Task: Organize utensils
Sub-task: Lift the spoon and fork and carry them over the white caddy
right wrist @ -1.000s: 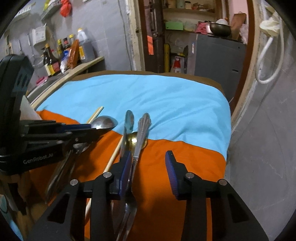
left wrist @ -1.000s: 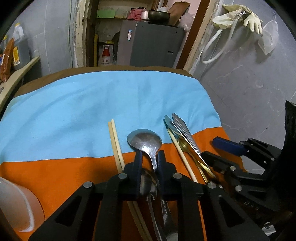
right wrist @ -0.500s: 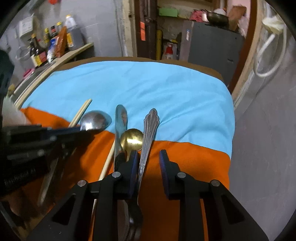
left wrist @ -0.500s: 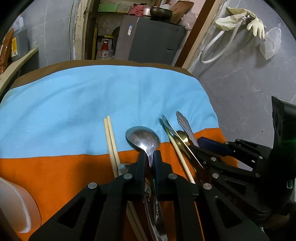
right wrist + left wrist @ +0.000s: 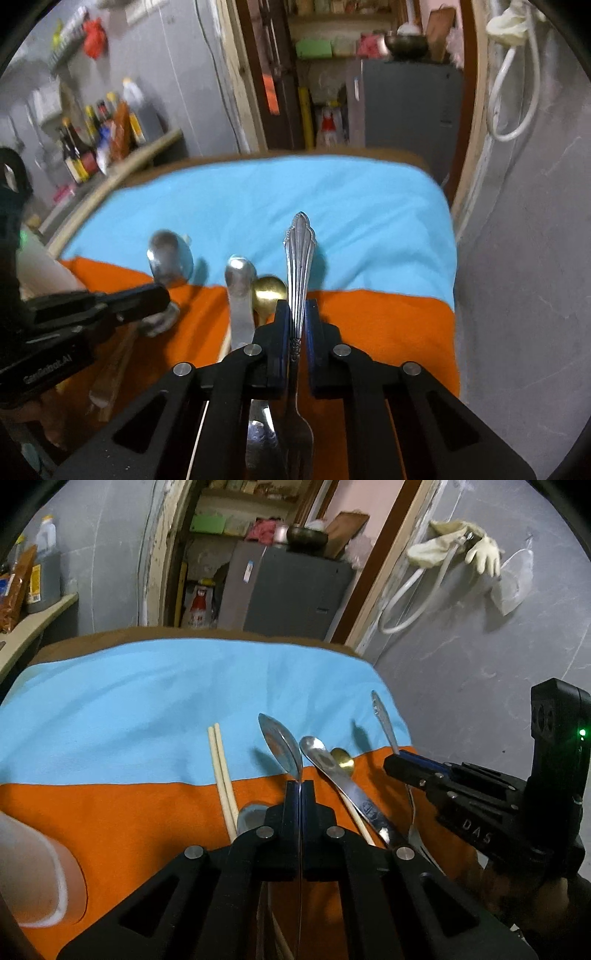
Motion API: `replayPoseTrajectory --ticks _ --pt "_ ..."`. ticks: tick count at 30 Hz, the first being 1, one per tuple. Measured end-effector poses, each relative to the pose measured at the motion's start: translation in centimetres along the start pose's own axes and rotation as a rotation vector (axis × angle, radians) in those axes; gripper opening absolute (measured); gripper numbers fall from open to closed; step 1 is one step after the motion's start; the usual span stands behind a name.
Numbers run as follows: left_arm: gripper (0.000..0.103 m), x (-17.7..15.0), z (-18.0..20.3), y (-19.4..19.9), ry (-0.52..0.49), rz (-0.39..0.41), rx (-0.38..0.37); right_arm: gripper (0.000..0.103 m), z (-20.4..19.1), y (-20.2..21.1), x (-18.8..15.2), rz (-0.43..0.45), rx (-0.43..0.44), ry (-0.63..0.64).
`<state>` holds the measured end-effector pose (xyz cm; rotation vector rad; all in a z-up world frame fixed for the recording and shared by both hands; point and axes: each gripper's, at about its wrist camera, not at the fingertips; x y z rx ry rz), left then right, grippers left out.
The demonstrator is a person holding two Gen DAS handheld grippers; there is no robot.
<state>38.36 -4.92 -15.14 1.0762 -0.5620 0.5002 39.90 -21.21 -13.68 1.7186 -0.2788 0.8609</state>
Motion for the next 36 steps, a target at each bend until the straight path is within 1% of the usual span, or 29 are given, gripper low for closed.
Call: replayPoseTrajectory --ticks 2,6,9,15,17,21,25,28,34,36 --pt "0.000 -0.2 0.1 0.8 0.006 0.031 -0.016 0.006 0.1 0.7 -0.1 0.034 0.009 -0.005" --pt "0.000 -0.2 0.2 2.4 0.020 0.094 -0.045 0.006 0.0 1.2 -0.4 0.057 0.021 -0.010" --pt "0.000 -0.6 0.3 4.0 0.024 0.167 -0.079 0.006 -0.1 2.2 -0.6 0.101 0.020 -0.012" --pt "0.000 -1.1 1.5 6.4 0.009 0.275 -0.088 0.006 -0.8 4.4 -1.2 0.210 -0.001 -0.003" --pt "0.000 -1.2 1.6 6.8 0.008 0.299 -0.092 0.006 -0.9 5.2 -1.5 0.249 -0.007 -0.005" --pt "0.000 -1.2 1.7 8.6 0.026 0.357 -0.116 0.006 -1.2 6.8 -1.7 0.324 0.003 -0.023" --pt "0.000 -0.7 1.5 10.8 0.037 0.411 -0.131 0.006 -2.1 8.6 -0.5 0.395 0.030 -0.039" --pt "0.000 0.1 1.2 12.6 0.051 0.448 -0.138 0.006 -3.5 9.4 1.0 0.438 0.043 -0.022" --pt "0.000 1.8 -1.1 17.1 0.090 0.513 -0.141 0.006 -6.8 11.4 3.8 0.509 0.074 0.024" --pt "0.000 2.5 -2.2 19.1 0.102 0.547 -0.125 0.006 -8.0 12.2 4.7 0.534 0.095 0.032"
Point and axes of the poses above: each gripper's, at about its wrist camera, not at the fingertips, and y roughly against the way its jaws point, z to its right, x to its top, and after that the axes turned 4 degrees about y, right-handed
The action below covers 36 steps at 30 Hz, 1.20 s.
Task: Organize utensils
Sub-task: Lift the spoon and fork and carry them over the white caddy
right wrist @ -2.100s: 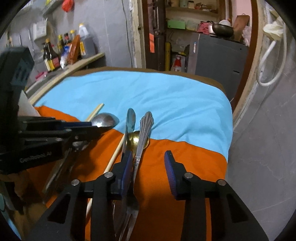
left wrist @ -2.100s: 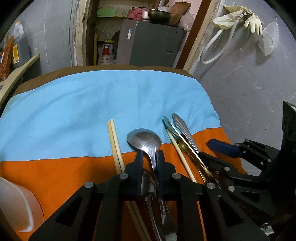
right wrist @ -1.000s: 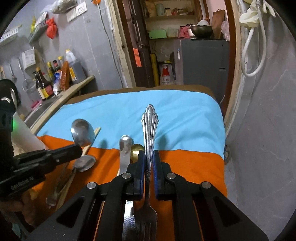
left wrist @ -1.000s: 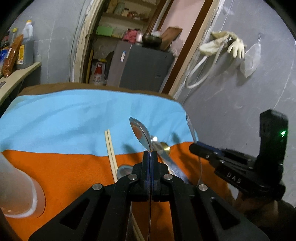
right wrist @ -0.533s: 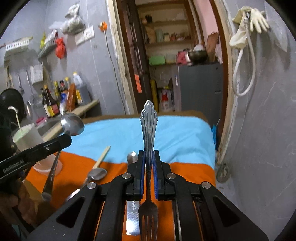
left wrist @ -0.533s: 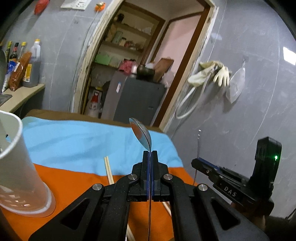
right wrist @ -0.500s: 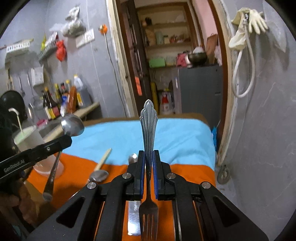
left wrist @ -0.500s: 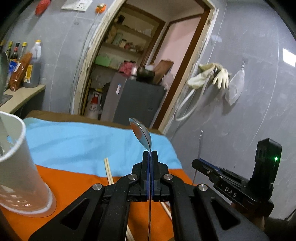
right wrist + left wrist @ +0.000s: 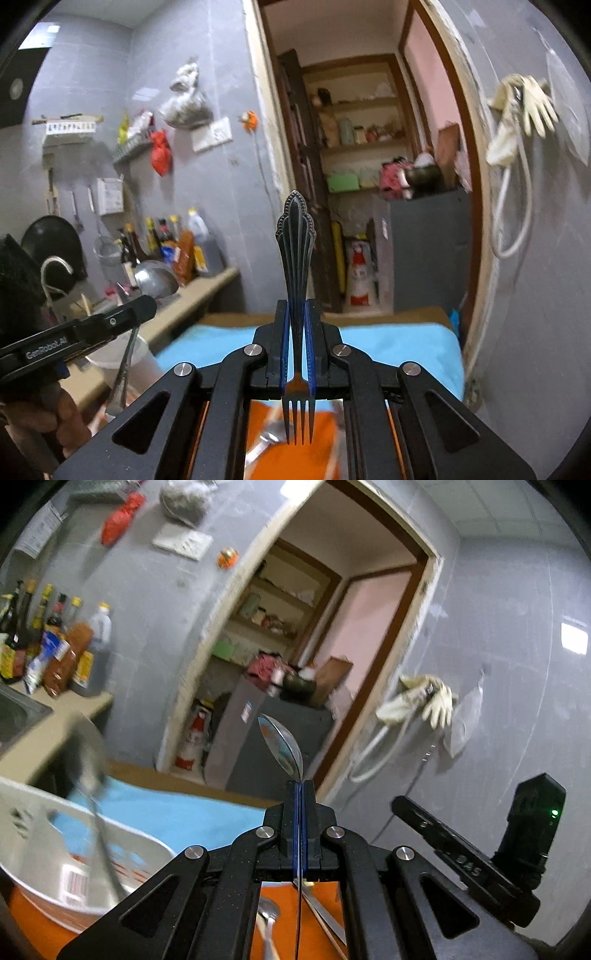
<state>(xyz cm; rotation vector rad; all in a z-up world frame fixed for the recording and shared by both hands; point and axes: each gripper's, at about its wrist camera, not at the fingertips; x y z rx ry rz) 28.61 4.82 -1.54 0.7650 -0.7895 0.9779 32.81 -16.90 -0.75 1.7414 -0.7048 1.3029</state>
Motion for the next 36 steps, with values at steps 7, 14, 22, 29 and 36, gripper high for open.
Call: replayPoseTrajectory --ticks 7,14,22,29,36 --pt "0.000 5.3 -4.2 4.1 0.030 0.116 0.074 0.006 -5.0 0.1 3.7 0.079 0.104 0.003" --pt "0.000 7.9 -10.8 7.5 0.121 0.246 0.137 0.006 -10.1 -0.8 5.7 0.142 0.210 0.005" --pt "0.000 6.9 -16.5 8.9 0.163 0.334 0.181 0.006 -13.3 -3.3 3.4 0.113 0.248 0.012" --pt "0.000 4.5 -16.6 9.0 0.075 0.404 0.227 0.006 -14.7 -5.8 0.0 0.055 0.250 0.017" --pt "0.000 1.7 -15.1 7.7 -0.103 0.448 0.293 0.006 -15.7 -6.8 -2.5 0.032 0.235 0.058"
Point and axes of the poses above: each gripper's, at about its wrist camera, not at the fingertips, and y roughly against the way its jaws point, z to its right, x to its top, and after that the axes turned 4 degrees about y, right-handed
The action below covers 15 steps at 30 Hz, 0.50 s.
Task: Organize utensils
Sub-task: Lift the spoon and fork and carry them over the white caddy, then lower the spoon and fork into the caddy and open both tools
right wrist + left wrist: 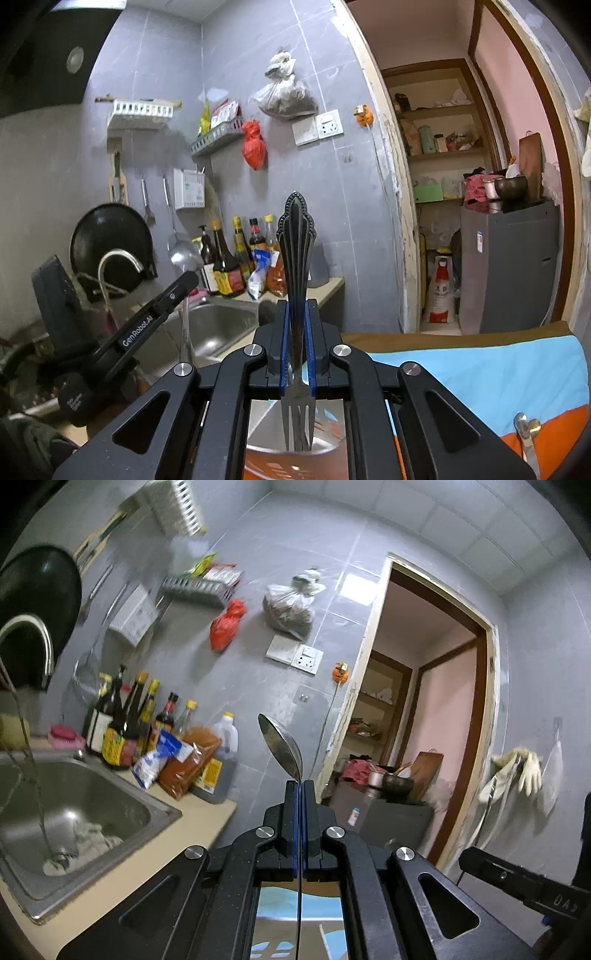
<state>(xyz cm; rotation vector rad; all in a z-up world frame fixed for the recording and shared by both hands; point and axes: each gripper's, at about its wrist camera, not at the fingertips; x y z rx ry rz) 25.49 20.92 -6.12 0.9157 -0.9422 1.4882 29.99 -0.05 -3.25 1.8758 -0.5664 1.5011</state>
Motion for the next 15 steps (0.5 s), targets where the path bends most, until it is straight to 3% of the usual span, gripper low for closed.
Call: replayPoseTrajectory --ticks 8,15 --pt "0.000 -2.4 0.8 0.2 -0.122 -0.011 0.006 0.006 0.0 -0.8 -1.3 -0.044 -0.013 0.015" --pt "0.000 -3.8 1.2 0.7 -0.167 -0.053 -0.005 0.007 0.2 -1.1 -1.6 -0.065 -0.008 -0.002"
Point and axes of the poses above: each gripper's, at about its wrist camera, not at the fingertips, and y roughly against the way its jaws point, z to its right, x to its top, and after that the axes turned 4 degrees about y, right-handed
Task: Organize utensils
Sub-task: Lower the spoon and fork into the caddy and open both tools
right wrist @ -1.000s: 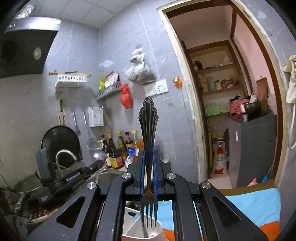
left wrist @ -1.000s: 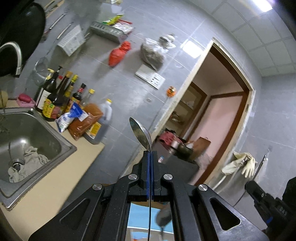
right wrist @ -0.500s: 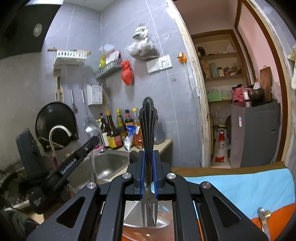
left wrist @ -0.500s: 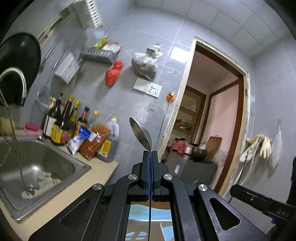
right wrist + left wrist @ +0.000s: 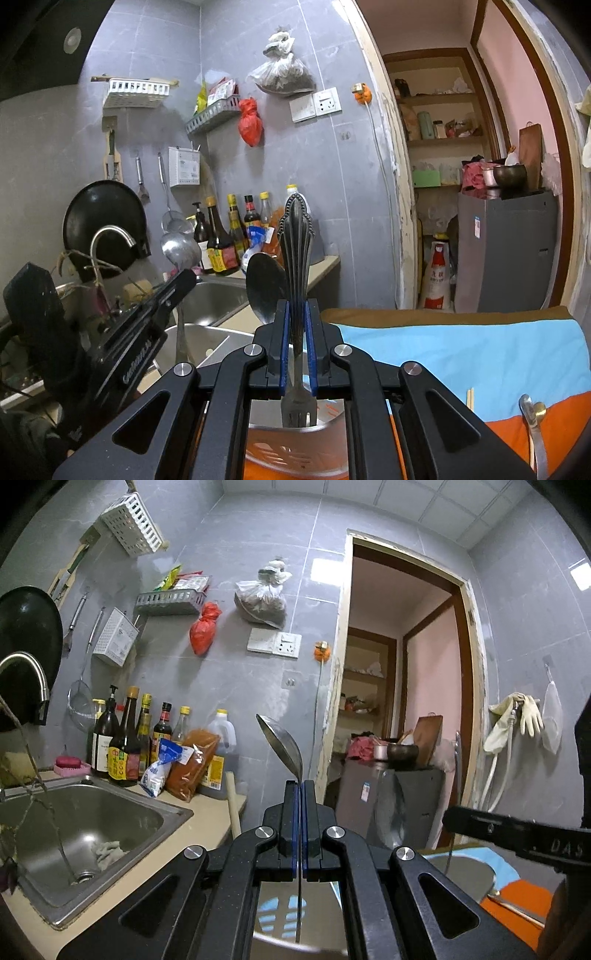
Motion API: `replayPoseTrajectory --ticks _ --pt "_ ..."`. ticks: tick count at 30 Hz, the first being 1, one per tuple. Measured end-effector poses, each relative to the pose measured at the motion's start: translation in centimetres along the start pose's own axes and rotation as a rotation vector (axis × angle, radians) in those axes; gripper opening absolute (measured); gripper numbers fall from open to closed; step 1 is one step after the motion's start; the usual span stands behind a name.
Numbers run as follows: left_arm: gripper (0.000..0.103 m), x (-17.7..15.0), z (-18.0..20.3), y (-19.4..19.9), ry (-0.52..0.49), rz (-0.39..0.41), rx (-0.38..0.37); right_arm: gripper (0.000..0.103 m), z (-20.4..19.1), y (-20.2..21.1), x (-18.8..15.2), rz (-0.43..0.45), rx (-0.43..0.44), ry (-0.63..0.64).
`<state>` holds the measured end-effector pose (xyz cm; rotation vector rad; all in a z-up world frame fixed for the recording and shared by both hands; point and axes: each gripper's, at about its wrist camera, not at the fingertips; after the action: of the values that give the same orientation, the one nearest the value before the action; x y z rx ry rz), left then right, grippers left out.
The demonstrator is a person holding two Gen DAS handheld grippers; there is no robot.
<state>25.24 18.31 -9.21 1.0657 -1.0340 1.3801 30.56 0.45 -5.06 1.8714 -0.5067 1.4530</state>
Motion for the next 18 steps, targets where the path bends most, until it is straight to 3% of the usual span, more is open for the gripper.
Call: replayPoseTrajectory --ticks 10,13,15,18 --pt "0.000 0.7 -1.0 1.1 0.091 -0.119 -0.057 0.009 0.4 0.2 0.1 -0.025 0.020 -0.027" --pt "0.010 1.2 -1.0 1.4 0.109 -0.165 -0.071 0.015 0.5 0.4 0.0 -0.032 0.025 -0.041" --pt "0.016 1.4 -0.8 1.8 0.115 -0.186 -0.087 0.024 0.7 0.6 0.0 -0.038 0.029 -0.050" --pt "0.024 2.3 -0.4 2.5 0.119 -0.194 -0.105 0.025 0.8 1.1 0.2 -0.046 0.034 -0.062"
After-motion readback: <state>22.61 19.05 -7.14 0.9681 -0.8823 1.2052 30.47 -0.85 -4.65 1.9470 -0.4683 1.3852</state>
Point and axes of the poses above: each gripper's, at about its wrist camera, not at the fingertips, and y roughly against the way its jaws point, z to its right, x to its top, and after that the axes turned 4 degrees about y, right-handed
